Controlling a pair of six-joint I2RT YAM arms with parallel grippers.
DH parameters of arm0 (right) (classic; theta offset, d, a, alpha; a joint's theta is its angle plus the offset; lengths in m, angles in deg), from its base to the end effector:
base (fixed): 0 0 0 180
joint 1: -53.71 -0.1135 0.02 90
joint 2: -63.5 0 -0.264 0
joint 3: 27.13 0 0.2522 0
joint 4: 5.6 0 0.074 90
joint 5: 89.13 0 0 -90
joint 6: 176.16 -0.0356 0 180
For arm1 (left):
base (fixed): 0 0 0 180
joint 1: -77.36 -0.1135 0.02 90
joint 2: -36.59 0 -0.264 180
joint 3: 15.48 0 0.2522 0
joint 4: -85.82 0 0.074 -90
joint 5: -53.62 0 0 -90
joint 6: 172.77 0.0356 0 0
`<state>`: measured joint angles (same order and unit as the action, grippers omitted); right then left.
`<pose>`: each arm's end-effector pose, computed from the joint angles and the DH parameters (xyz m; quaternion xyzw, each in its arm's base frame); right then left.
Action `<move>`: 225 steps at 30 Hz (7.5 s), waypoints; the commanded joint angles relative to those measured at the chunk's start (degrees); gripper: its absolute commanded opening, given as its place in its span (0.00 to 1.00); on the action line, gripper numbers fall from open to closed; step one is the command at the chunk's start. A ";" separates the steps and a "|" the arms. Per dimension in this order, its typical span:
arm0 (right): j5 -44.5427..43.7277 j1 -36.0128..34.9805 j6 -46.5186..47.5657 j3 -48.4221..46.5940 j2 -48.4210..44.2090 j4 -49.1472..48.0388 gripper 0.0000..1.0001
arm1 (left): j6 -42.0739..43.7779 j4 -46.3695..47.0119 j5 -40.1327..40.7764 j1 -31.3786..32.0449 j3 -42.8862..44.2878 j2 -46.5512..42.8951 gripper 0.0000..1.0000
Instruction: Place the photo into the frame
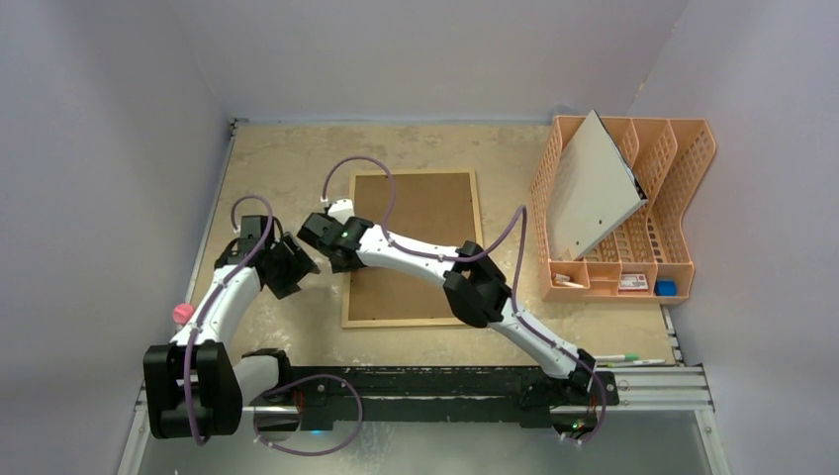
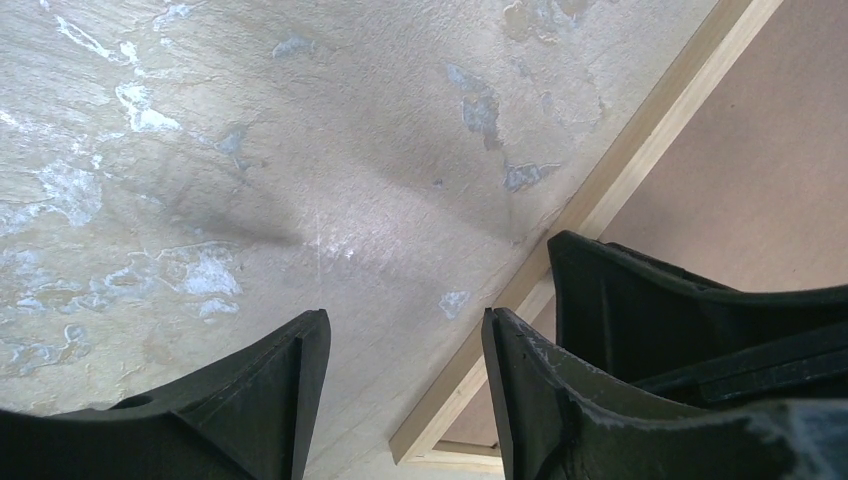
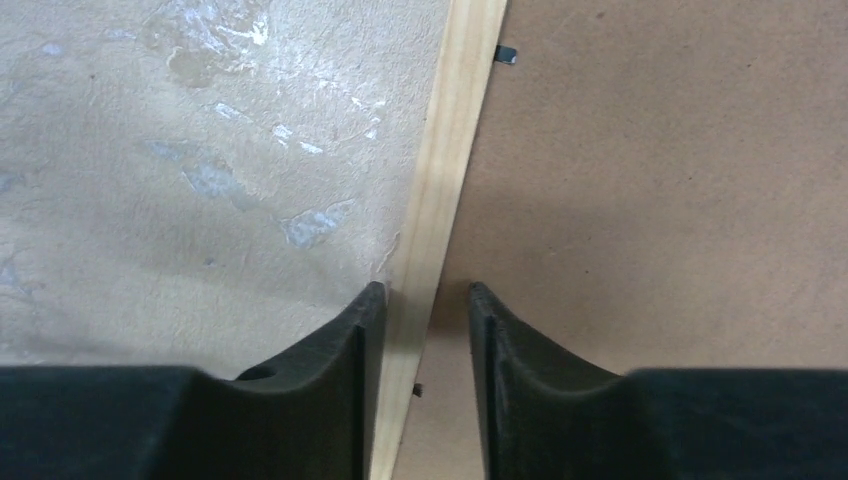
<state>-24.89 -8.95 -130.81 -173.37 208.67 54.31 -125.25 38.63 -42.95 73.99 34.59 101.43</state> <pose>0.2635 0.4759 0.1782 -0.0878 0.9368 0.0836 0.3281 0.2029 0.0079 0.1916 -0.3645 0.8975 -0.1333 0.2093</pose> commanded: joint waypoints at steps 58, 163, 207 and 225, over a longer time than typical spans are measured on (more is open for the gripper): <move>26.65 7.33 -7.66 13.17 -22.86 -8.08 0.00 | -3.17 30.23 -51.37 4.34 -8.67 7.49 0.24; 29.14 37.51 -6.06 16.03 -37.74 -16.86 0.71 | 37.28 -6.44 -34.92 28.60 66.22 20.22 0.79; 59.40 40.62 4.33 70.00 -44.91 -66.56 0.34 | 11.62 -1.01 5.09 4.10 34.89 34.41 0.75; 43.02 35.82 -1.10 84.12 -44.01 -68.08 0.37 | 7.04 -9.42 3.07 3.38 20.80 16.89 0.75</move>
<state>24.96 27.05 -134.22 -90.36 167.38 -12.27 -116.16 32.80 -38.99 77.48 57.85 123.33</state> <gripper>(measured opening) 0.328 0.748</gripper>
